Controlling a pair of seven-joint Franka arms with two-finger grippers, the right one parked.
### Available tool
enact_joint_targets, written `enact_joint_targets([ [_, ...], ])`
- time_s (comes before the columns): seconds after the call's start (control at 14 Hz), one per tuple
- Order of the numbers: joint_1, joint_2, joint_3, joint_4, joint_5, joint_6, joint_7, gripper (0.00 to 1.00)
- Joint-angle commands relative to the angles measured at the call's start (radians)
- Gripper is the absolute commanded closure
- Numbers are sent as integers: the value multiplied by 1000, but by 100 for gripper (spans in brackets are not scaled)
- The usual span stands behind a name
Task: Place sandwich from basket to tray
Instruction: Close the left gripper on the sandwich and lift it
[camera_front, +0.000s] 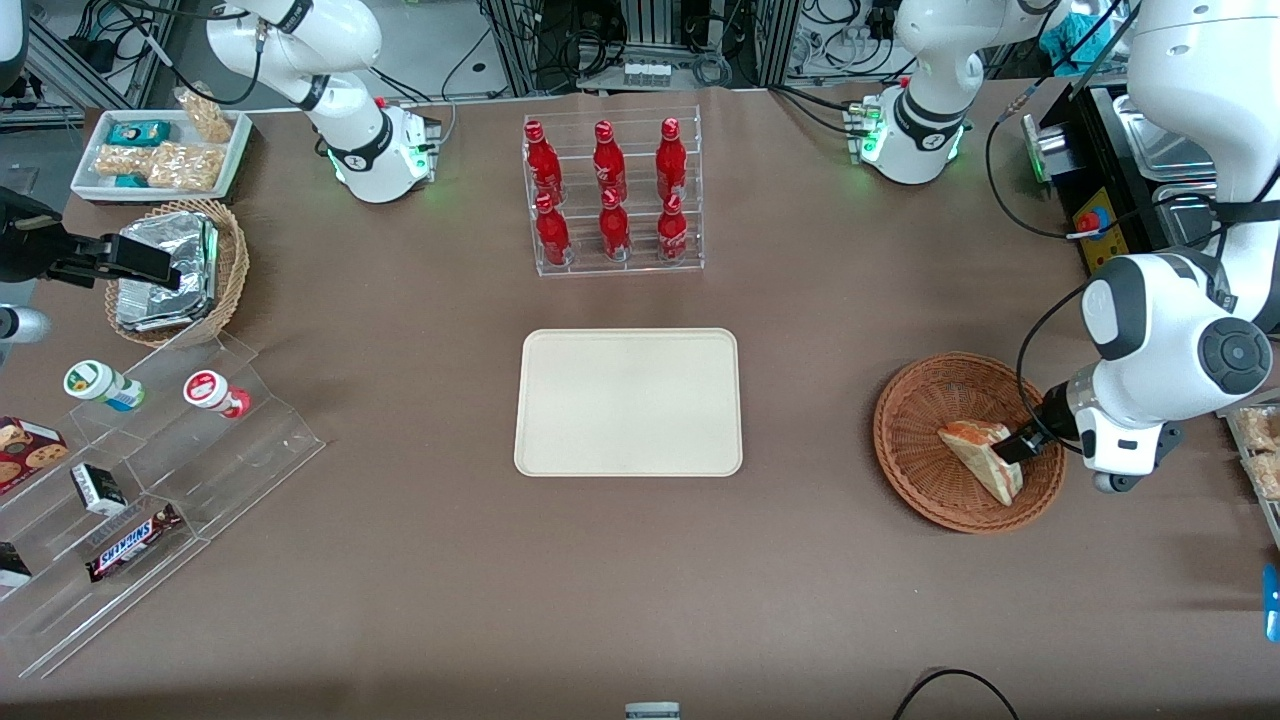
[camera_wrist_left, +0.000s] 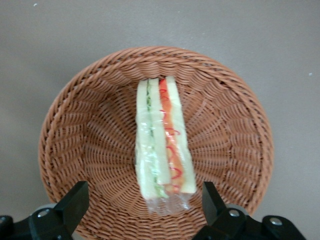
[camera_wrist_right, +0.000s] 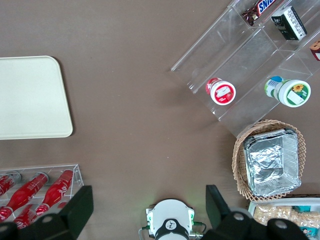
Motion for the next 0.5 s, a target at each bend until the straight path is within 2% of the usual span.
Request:
enact_joint_targets([
  [0.0,-17,35,-2,12,-8,35,-28,0],
  [0.36,-32,109,3,9,4,73,-18,0],
  [0.43,-29,112,3,9,5,73,-16,3],
])
